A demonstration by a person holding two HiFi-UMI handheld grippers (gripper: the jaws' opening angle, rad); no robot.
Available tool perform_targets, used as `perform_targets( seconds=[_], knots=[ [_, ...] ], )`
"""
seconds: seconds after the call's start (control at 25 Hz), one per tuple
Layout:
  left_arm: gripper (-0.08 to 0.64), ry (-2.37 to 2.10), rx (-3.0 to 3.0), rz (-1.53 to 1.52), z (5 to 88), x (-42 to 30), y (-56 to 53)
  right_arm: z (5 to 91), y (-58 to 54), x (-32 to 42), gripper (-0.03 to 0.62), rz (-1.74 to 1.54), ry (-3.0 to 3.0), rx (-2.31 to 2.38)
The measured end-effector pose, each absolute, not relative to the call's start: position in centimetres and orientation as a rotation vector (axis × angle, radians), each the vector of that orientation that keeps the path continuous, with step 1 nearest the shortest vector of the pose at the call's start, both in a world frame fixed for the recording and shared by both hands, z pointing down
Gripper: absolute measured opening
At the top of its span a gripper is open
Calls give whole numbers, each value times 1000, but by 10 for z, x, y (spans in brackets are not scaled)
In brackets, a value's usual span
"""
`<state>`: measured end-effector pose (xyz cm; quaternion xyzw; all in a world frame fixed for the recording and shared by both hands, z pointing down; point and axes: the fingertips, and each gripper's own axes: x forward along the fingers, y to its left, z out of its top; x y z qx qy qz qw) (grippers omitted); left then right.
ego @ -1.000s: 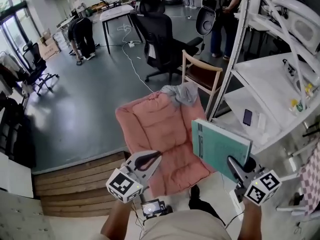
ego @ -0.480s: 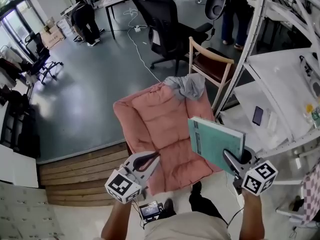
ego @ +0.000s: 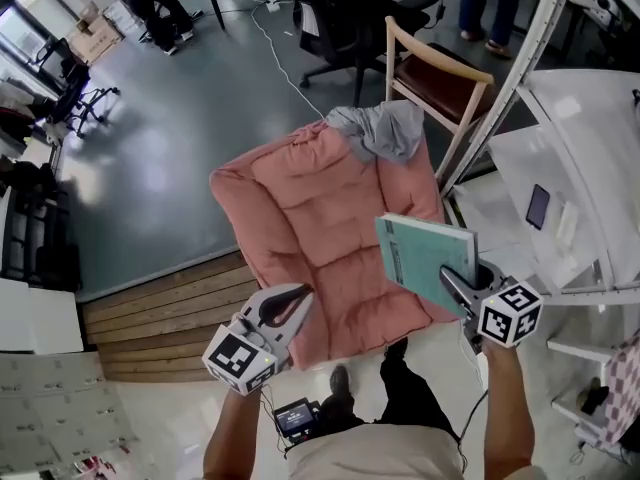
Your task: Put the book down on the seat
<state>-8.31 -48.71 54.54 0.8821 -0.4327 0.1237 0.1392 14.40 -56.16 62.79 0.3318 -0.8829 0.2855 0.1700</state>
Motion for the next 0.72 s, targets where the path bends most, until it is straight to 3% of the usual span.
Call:
perform_targets(
  seconds=[0.72],
  knots=[
    [25, -1219, 2363, 415, 672, -78, -545, 851, -633, 132, 153, 1003, -2271, 692]
  ],
)
